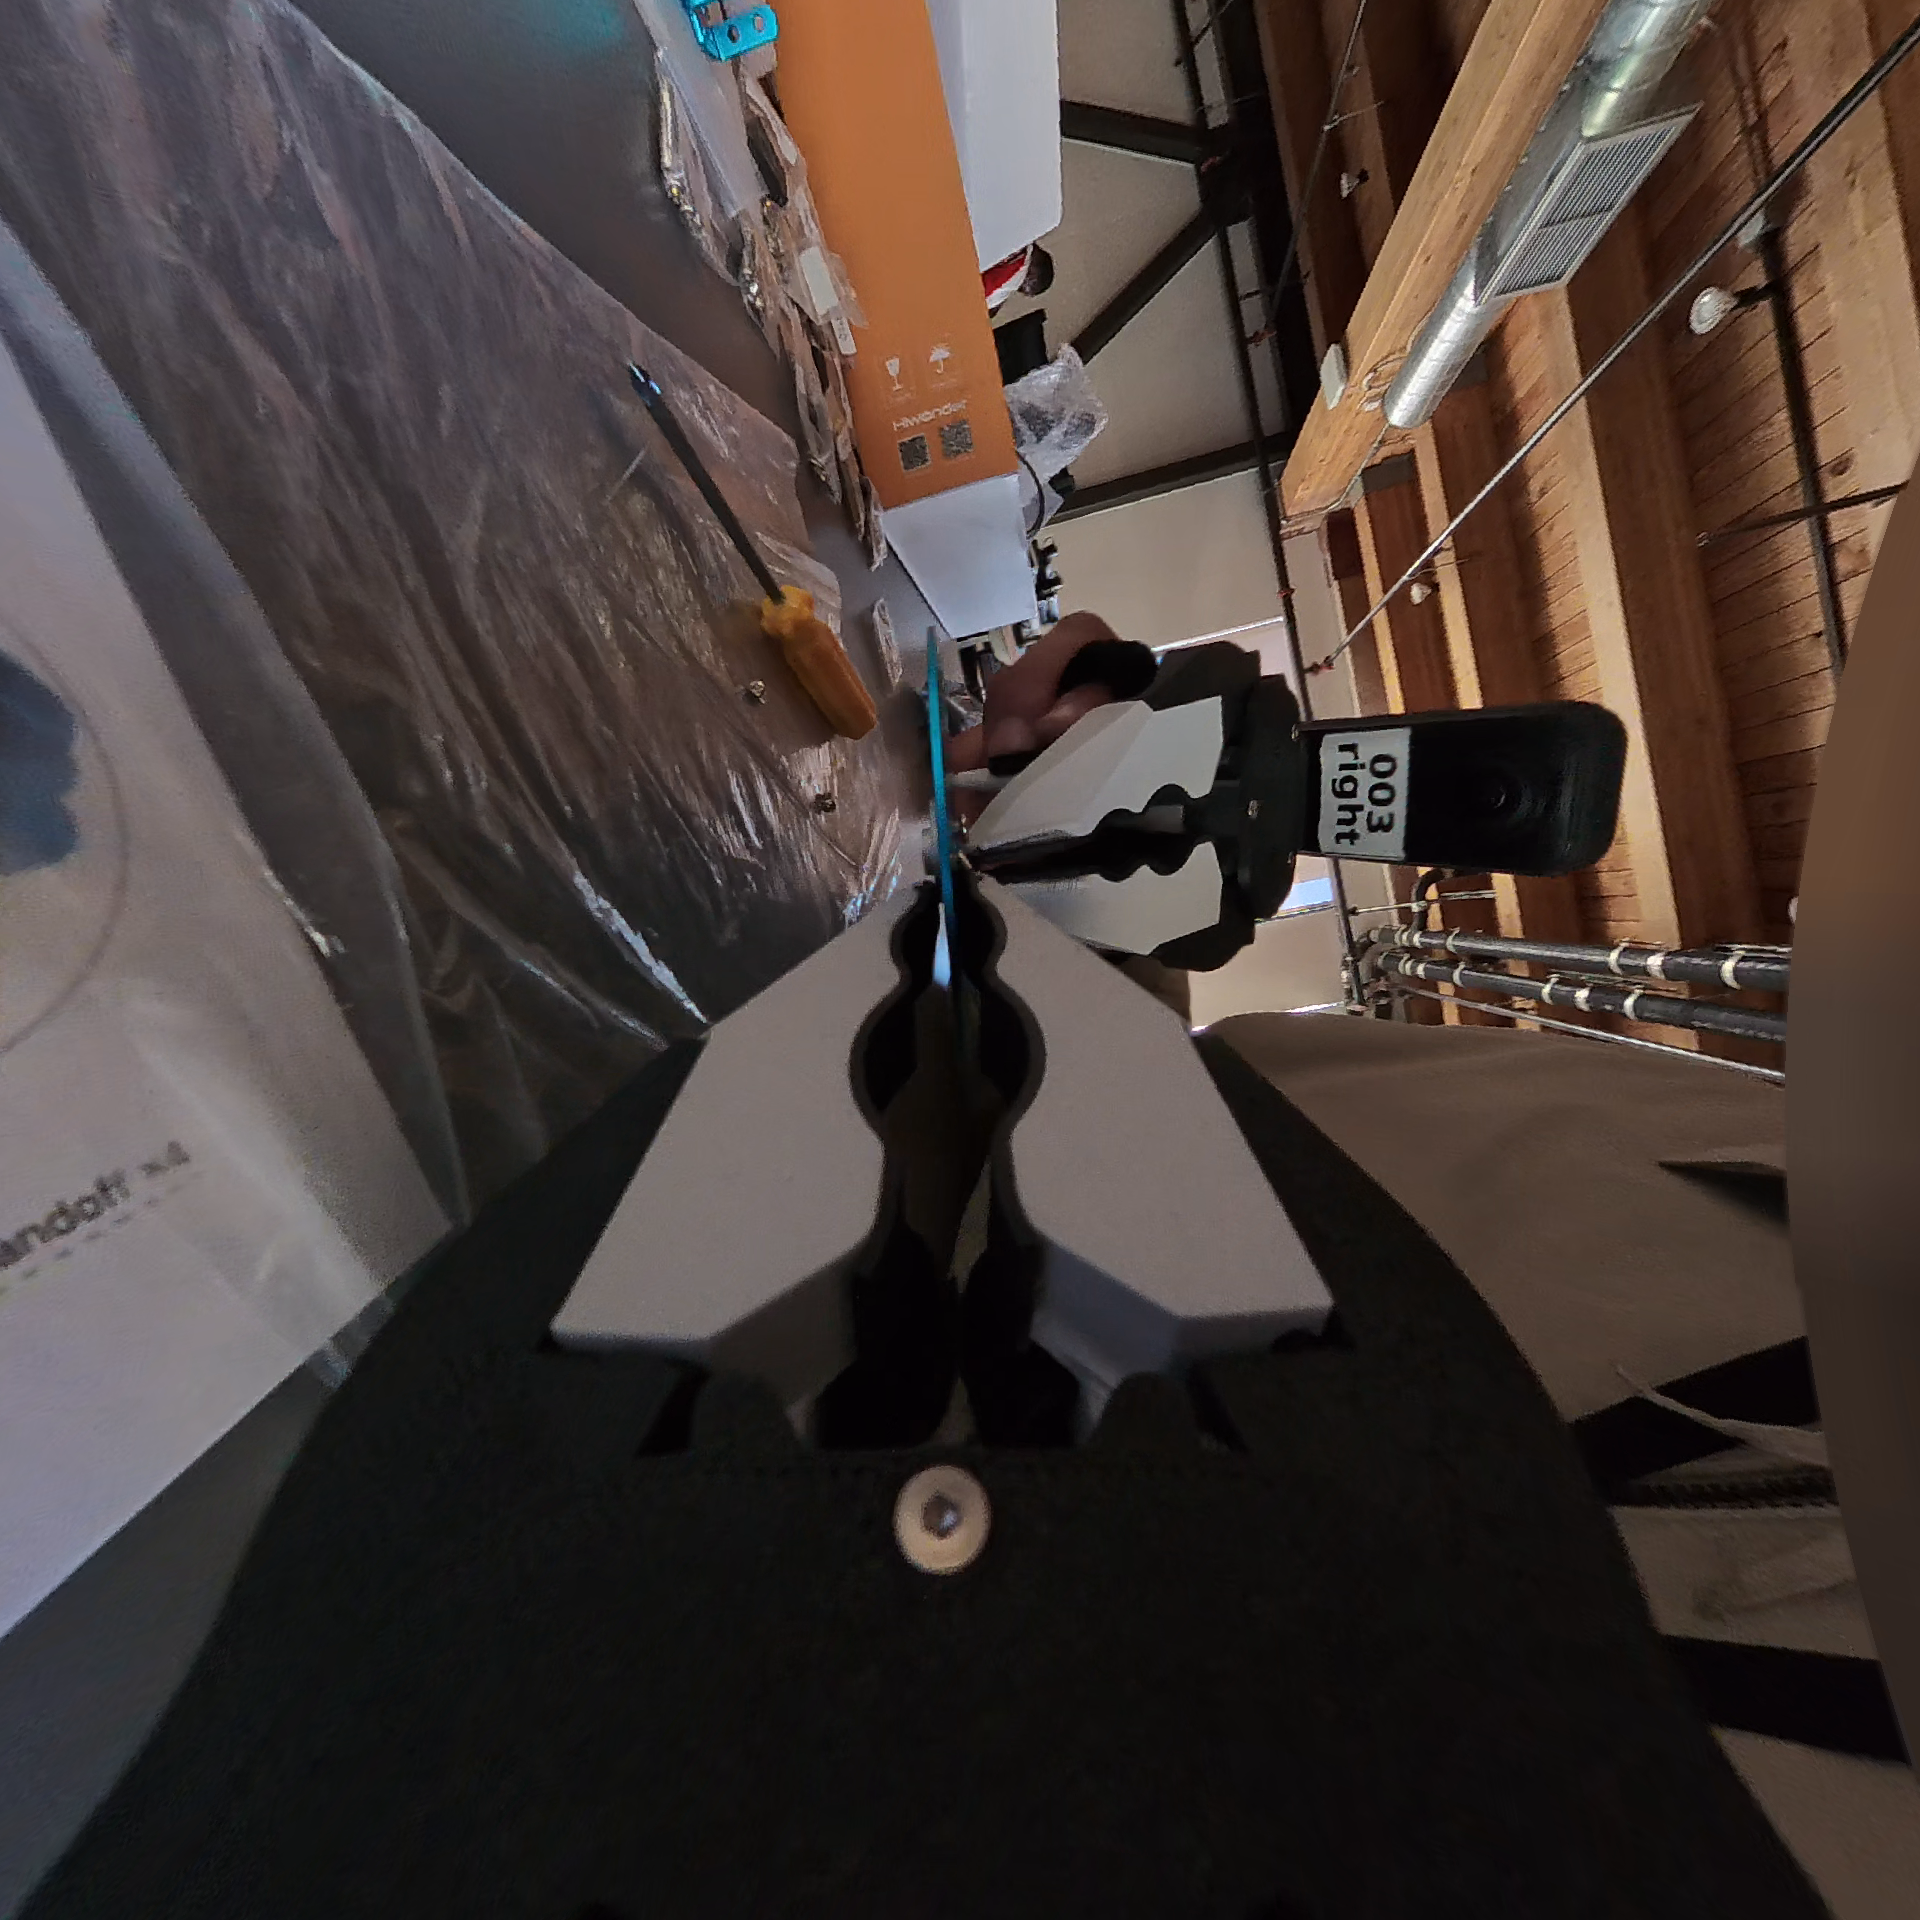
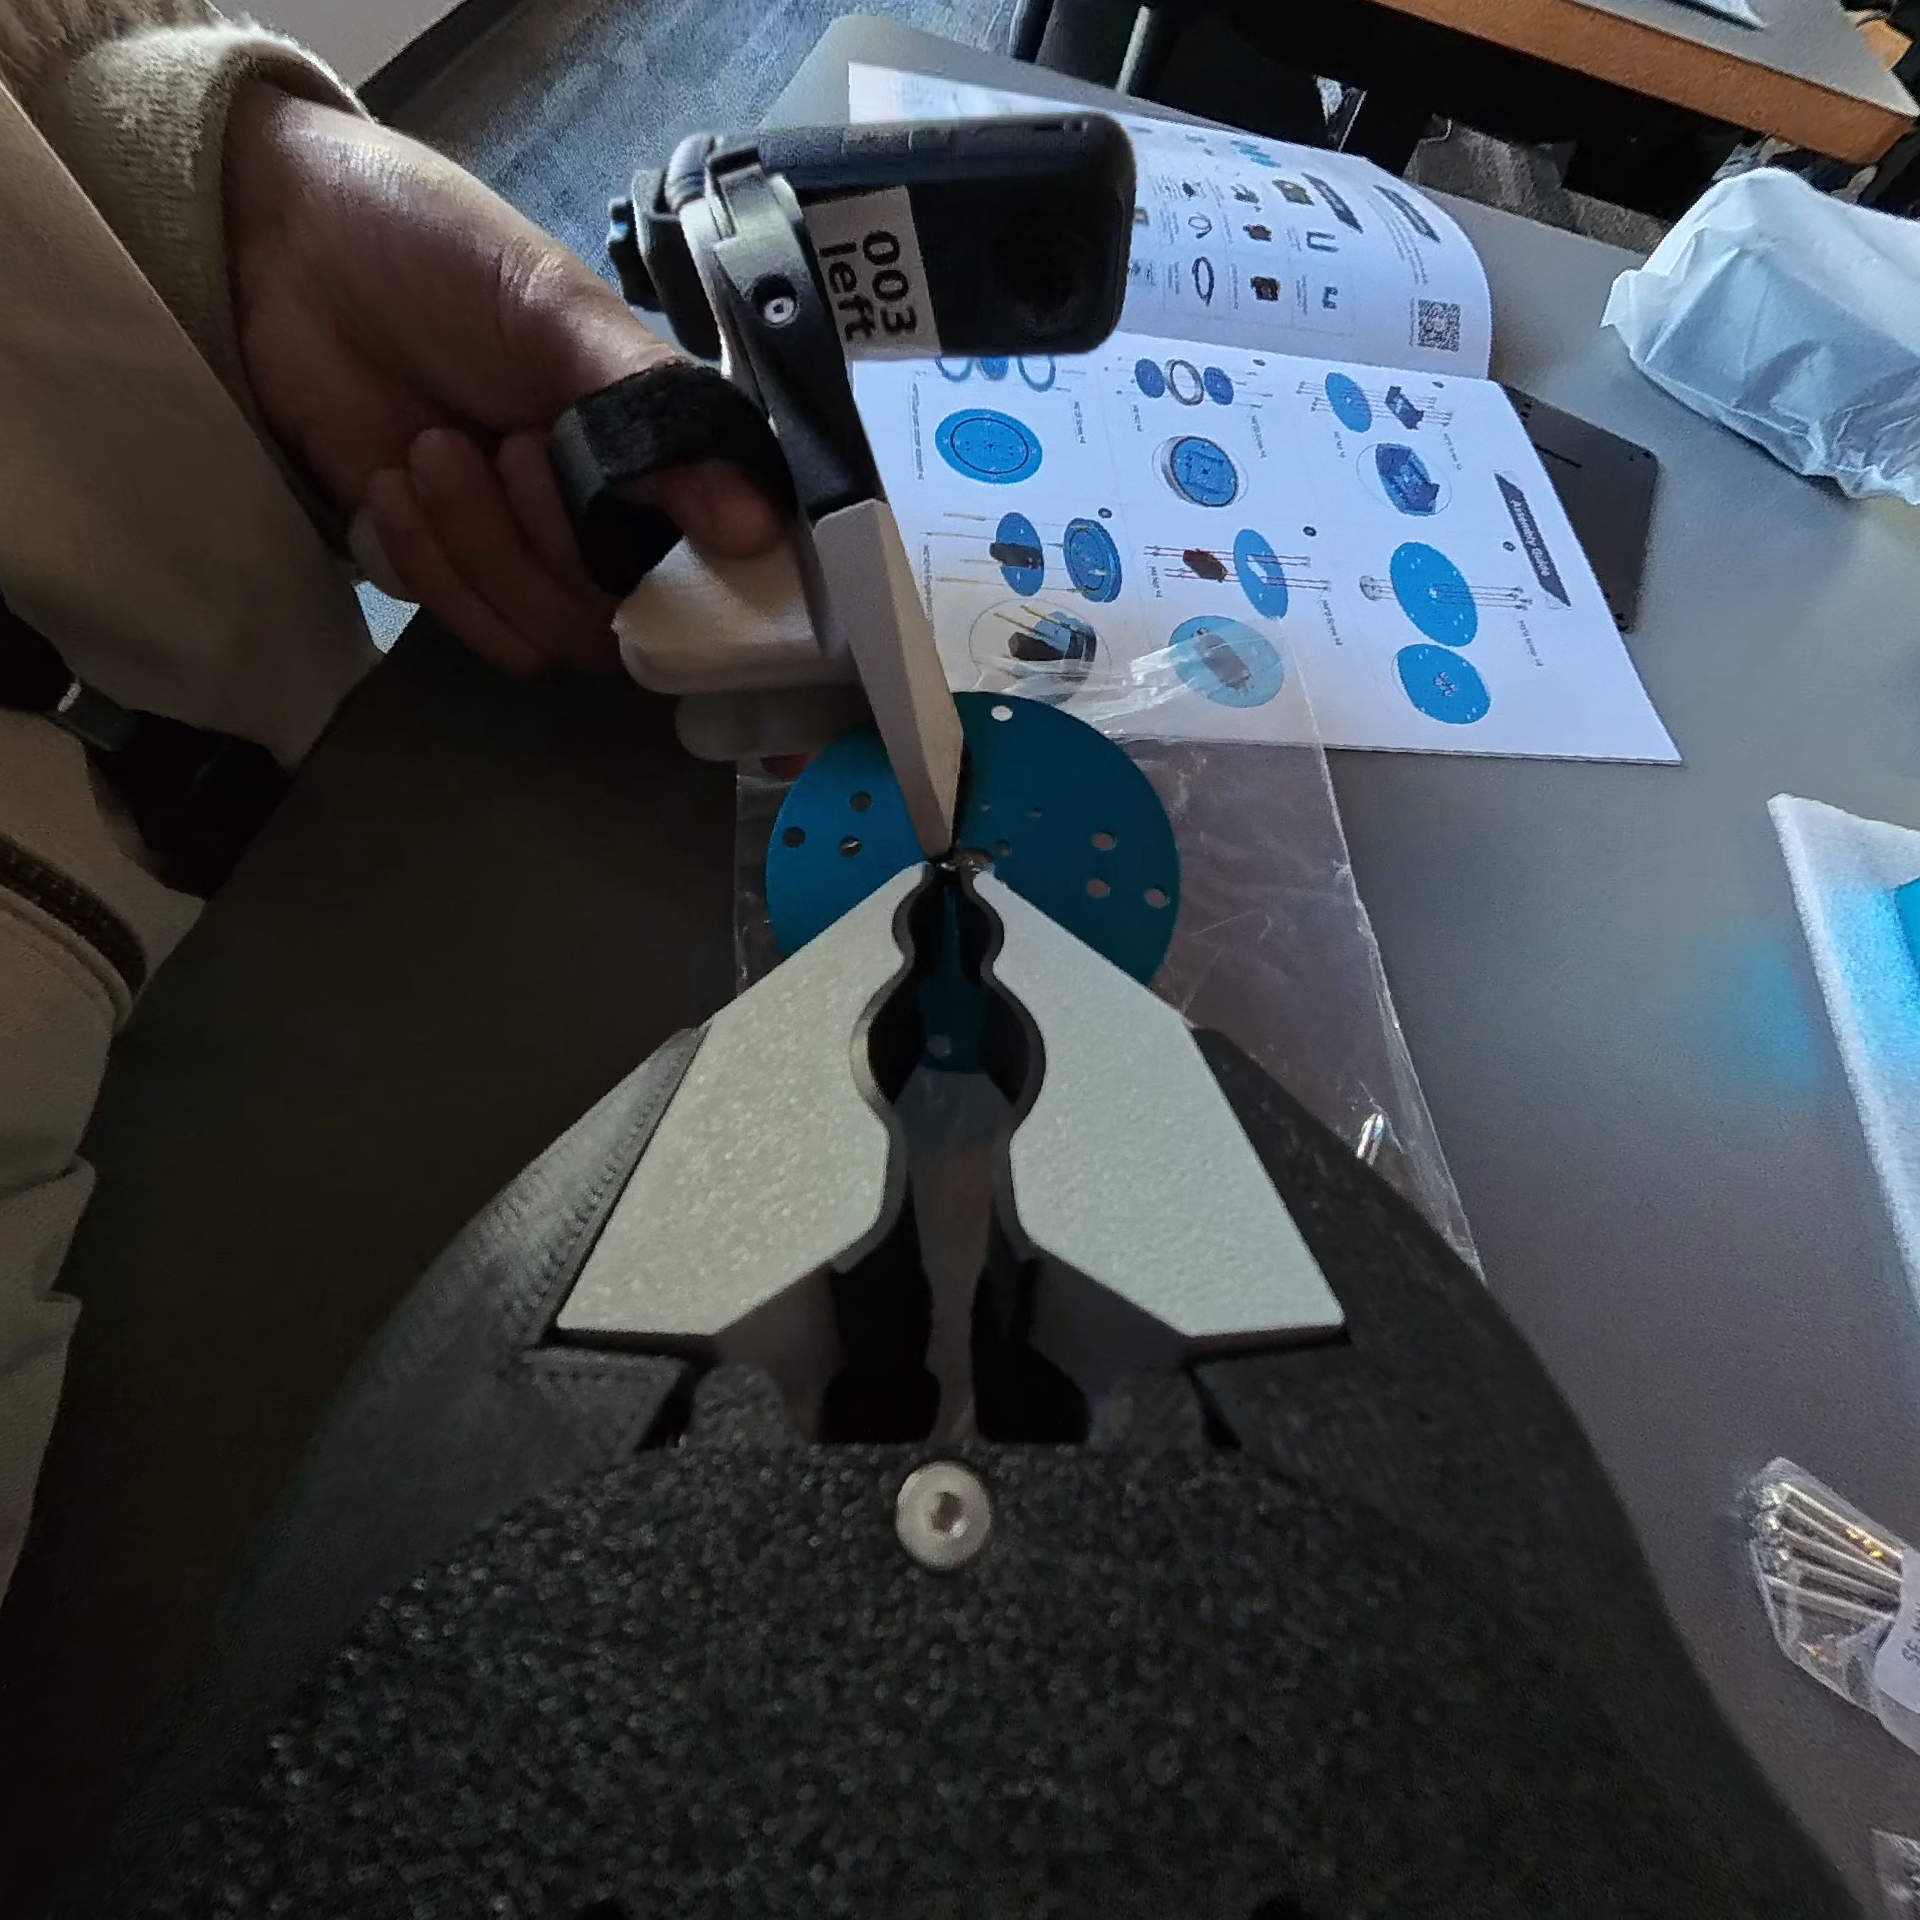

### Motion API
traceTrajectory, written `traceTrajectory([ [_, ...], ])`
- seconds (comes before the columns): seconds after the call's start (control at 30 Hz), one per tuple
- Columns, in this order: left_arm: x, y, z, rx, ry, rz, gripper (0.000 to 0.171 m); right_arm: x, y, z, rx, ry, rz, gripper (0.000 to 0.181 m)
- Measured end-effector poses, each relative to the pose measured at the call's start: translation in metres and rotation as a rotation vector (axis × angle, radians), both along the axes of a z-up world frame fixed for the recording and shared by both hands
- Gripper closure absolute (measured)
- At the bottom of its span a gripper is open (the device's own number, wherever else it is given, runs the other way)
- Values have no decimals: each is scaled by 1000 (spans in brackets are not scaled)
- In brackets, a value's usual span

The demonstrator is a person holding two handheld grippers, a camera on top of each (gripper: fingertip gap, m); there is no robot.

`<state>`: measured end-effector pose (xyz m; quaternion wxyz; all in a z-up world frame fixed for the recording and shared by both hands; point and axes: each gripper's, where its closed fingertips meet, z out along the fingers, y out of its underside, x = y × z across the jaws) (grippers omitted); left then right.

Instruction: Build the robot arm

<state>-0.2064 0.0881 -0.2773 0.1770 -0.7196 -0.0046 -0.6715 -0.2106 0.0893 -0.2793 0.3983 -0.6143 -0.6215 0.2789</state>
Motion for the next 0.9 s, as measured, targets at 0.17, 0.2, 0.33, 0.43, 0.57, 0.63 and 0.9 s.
traceTrajectory([
  [0.17, 1, 0, 1, -12, -24, -1, 168, -1, -1, 2, 17, -2, 4, 180],
  [0.2, 0, 0, 2, -13, -26, 1, 169, -1, -1, 5, 11, 16, -1, 177],
  [0.33, -1, 1, 6, -22, -71, 8, 169, 4, 5, 26, -99, 152, -40, 168],
  [0.43, -2, -2, 19, -37, -168, -12, 169, 12, 16, 31, -240, 227, -116, 151],
  [0.57, -4, -2, 27, -28, -195, -14, 169, 13, 19, 27, -709, 337, -180, 148],
  [0.63, -5, -1, 28, -16, -179, -14, 169, 11, 12, 38, -991, 452, -123, 149],
  [0.9, 0, -8, 27, -6, -154, -63, 168, 3, -1, 29, -1416, 511, -67, 170],
])
